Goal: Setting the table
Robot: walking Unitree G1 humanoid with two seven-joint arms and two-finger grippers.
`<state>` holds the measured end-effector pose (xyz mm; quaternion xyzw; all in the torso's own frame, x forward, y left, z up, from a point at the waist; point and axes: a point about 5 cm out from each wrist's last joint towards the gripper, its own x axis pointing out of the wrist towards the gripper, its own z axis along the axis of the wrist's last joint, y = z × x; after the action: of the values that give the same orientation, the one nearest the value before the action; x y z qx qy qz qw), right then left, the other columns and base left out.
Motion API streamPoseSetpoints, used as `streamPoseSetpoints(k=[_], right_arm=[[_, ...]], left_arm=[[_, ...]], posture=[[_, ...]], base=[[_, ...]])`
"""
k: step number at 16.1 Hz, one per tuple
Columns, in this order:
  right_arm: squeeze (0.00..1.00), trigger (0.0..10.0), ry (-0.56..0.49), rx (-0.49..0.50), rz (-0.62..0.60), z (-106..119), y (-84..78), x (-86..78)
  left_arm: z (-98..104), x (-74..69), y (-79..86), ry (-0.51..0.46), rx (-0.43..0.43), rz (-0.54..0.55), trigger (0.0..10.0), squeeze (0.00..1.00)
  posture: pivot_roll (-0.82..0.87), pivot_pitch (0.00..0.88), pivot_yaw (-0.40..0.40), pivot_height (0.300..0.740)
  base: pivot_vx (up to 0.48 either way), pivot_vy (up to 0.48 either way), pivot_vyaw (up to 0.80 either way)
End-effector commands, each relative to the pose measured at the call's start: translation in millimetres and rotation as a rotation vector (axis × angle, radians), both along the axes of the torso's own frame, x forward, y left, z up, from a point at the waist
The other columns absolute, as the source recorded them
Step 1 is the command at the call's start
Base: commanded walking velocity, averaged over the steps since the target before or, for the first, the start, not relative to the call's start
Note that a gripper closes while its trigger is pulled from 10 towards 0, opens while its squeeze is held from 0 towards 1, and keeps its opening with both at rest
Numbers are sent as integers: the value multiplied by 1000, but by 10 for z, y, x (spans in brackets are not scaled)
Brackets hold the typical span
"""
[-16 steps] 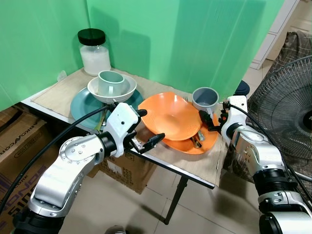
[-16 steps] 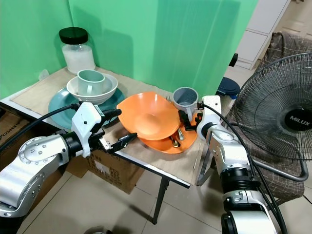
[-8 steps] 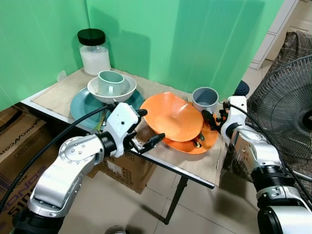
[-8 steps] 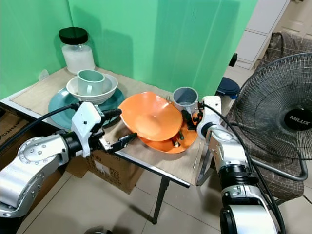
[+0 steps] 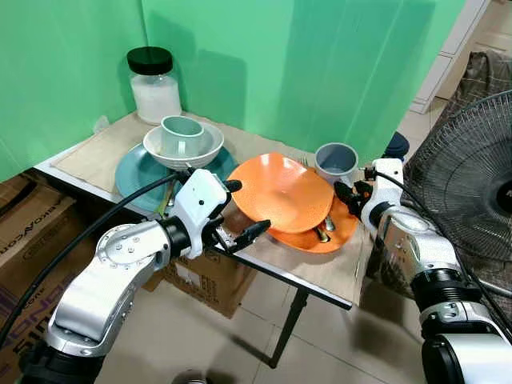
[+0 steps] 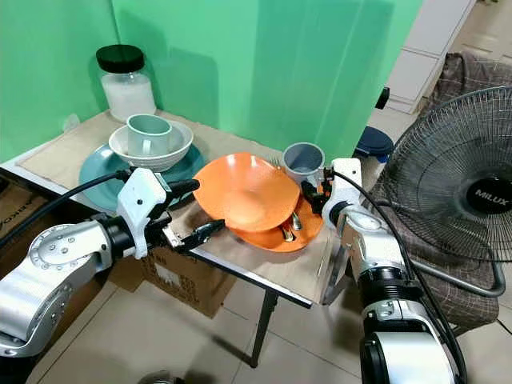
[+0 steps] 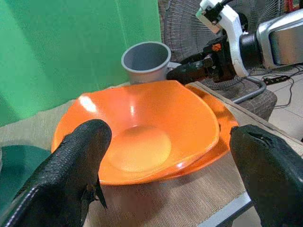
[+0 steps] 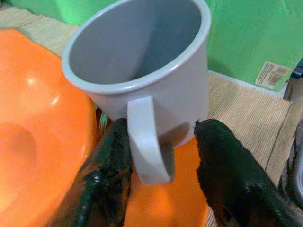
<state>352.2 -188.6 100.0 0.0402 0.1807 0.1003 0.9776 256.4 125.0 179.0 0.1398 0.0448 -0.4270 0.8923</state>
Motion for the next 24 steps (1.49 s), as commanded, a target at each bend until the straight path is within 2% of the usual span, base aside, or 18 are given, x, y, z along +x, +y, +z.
streamPoseSetpoints(k=[1,12,14,16,18,19,21,22,24], right_arm=[[0,0,-19,2,0,52,-3,33],[0,0,-67,22,20,113,2,23],[0,0,-125,3,7,227,-48,8],[0,0,-223,13,-10,473,-134,-65],[0,0,-366,15,16,749,-135,-294],[0,10000,-408,10,8,838,-109,-445],[0,10000,-479,15,-44,902,-27,-801],[0,10000,-498,34,-119,888,-12,-939],[0,10000,-475,25,-180,799,7,-1049]], left_arm=[[22,-30,-38,-6,6,-29,10000,0],[19,-36,-65,4,-3,-59,10000,0],[36,-29,-68,-5,-9,-57,10000,0],[68,2,-60,-33,-24,-19,10000,0],[67,37,-32,-74,-26,81,10000,0],[62,68,-31,-94,-37,183,10000,0],[79,121,-9,-167,-37,360,10000,0],[83,145,23,-205,-34,426,10000,0],[84,162,18,-218,-51,467,10000,0]], posture=[[111,0,-88,740],[107,0,-77,740],[107,0,-77,740],[105,0,-78,740],[92,0,-71,740],[86,0,-68,740],[79,0,-70,740],[75,0,-71,740],[63,0,-69,740]], base=[[0,0,0],[0,0,0],[0,0,0],[0,0,0],[0,0,0],[0,0,0],[0,0,0],[0,0,-731],[0,0,-775]])
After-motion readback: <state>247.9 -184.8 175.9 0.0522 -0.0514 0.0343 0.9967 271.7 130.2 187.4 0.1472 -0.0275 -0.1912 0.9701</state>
